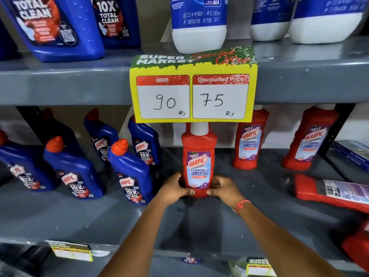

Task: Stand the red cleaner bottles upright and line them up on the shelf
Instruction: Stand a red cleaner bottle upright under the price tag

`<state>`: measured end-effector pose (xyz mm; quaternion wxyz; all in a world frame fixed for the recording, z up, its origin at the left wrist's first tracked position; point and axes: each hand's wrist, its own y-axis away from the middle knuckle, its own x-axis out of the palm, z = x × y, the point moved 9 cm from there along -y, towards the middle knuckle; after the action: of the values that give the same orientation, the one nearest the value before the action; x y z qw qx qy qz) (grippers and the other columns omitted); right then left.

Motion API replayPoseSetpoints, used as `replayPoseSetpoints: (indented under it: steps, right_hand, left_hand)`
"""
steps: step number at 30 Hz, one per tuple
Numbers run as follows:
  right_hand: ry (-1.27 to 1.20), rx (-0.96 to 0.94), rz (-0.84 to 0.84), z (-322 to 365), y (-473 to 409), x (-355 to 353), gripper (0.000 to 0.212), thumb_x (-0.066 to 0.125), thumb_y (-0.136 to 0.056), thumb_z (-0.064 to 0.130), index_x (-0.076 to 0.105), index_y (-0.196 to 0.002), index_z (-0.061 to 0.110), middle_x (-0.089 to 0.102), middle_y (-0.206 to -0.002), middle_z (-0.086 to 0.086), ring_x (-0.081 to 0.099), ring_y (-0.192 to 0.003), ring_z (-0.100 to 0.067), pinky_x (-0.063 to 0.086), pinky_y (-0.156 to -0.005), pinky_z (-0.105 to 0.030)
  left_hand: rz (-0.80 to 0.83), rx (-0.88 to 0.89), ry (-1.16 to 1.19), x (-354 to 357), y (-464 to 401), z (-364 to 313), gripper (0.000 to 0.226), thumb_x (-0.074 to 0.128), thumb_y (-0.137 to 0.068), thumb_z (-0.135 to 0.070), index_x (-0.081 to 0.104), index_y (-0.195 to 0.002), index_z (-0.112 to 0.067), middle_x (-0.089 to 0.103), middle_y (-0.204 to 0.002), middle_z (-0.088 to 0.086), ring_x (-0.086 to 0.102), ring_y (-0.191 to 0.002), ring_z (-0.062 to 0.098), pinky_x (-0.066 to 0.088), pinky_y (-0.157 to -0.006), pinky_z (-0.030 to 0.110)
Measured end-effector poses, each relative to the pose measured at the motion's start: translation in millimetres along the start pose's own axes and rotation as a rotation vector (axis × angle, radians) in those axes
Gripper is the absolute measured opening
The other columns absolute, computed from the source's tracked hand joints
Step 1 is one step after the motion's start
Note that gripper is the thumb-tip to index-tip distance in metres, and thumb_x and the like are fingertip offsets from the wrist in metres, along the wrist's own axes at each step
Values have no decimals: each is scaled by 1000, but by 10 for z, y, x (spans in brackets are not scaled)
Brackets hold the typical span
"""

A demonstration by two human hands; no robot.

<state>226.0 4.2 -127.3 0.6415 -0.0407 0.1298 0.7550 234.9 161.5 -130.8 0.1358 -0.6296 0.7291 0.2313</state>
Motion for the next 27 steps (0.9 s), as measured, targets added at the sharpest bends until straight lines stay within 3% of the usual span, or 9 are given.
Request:
replayPoseSetpoints:
  steps: [5,8,11,13,15,18,22,27]
  right_hand:
    - [16,-1,-17,19,5,-7,44,60,-70,-16,57,-113,-3,62,-120,-19,57,-100,-20,44,-91,-30]
    - [45,1,-52,29,39,-37,43,60,-72,-15,56,-114,-4,61,-121,-19,57,-104,-23,44,-97,-33]
    - [45,42,-142,-57,104,-154,38,59,-75,-11,57,-112,-5,62,-119,-22,59,-109,-30,44,-99,-35]
    - [-8,81,-303,-146,209,-381,31,59,-76,-8,62,-106,-4,65,-112,-23,61,-106,-32,45,-99,-38]
    - [-153,150,-490,-297,370,-679,23,58,-77,-6,65,-99,-3,68,-99,-23,63,-93,-33,48,-97,-45]
    - [-425,233,-630,-539,640,-1054,28,48,-81,-7,56,-107,-11,57,-74,-7,55,-75,-24,51,-83,-43]
    - [-765,246,-765,-788,924,-1505,35,45,-89,5,44,-119,-13,46,-70,-2,47,-62,-13,43,-64,-24]
    - [-983,200,-921,-876,1051,-2064,41,51,-88,13,43,-125,-5,43,-66,-5,39,-56,-15,35,-55,-24]
  left_hand:
    - [-83,32,-31,-3,64,-32,59,78,-63,-18,50,-115,-15,61,-122,6,57,-108,21,46,-95,35]
    - [-98,28,-123,-13,115,-61,52,75,-67,-20,52,-112,-12,62,-113,3,58,-106,24,47,-91,33]
    - [-161,-18,-280,-85,237,-43,21,71,-72,-29,56,-77,-15,67,-88,9,64,-84,28,54,-77,40]
    - [-170,-23,-386,-47,350,-99,34,66,-74,-38,47,-55,-19,61,-64,3,64,-68,27,52,-66,35]
    - [-88,64,-451,193,418,-284,38,63,-75,-40,48,-52,-13,59,-56,3,62,-61,26,50,-61,33]
    - [151,260,-474,832,436,-736,29,62,-77,-32,58,-61,-8,69,-67,16,63,-62,28,51,-62,32]
    - [232,381,-325,1469,220,-1408,9,59,-78,-14,67,-78,-9,73,-90,12,66,-85,23,49,-77,28]
    - [347,392,-294,2293,-176,-2006,29,56,-82,-10,59,-111,-9,62,-121,14,57,-110,28,44,-97,35]
